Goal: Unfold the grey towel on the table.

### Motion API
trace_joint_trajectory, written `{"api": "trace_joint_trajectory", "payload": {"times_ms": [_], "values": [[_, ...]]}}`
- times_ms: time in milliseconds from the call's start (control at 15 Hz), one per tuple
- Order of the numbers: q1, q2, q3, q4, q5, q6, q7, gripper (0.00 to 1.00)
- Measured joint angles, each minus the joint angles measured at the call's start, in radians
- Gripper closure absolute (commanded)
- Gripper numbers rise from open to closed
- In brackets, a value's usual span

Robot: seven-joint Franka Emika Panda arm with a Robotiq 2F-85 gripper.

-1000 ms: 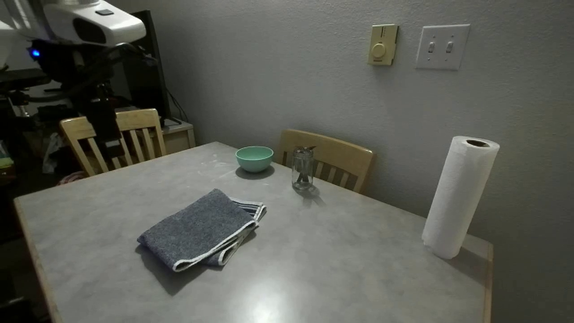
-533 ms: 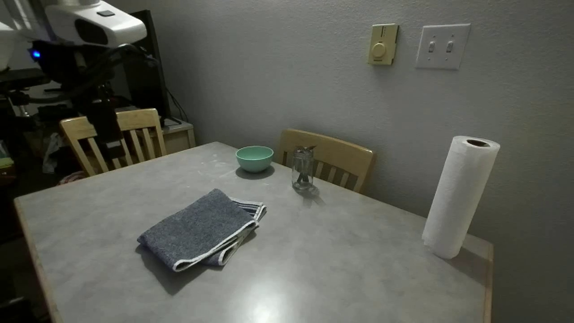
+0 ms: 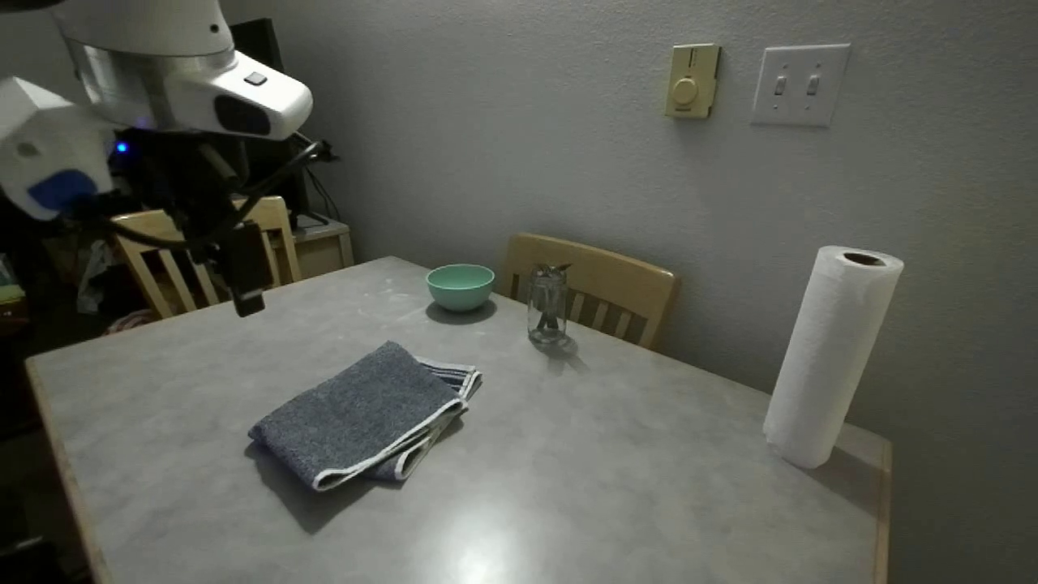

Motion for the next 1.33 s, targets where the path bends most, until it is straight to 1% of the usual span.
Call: {"api": "trace_joint_trajectory", "payload": {"times_ms": [133, 200, 400, 600, 800, 1000, 1133, 1333], "values": [[0.027, 0.055, -0.028, 0.03, 0.074, 0.022, -0.084, 0.0], [0.037, 0.078, -0.033, 0.047, 0.096, 0.026, -0.105, 0.0], [0.049, 0.106, -0.034, 0.07, 0.106, 0.027, -0.11, 0.0], [0.046, 0.107, -0.031, 0.068, 0.117, 0.023, -0.109, 0.0], [0.041, 0.131, -0.038, 0.057, 0.161, 0.024, -0.11, 0.0], [0.03, 0.184, -0.057, 0.048, 0.219, 0.037, -0.128, 0.0], [0.019, 0.229, -0.066, 0.047, 0.26, 0.055, -0.162, 0.0], [-0.002, 0.306, -0.067, 0.048, 0.297, 0.082, -0.191, 0.0]]}}
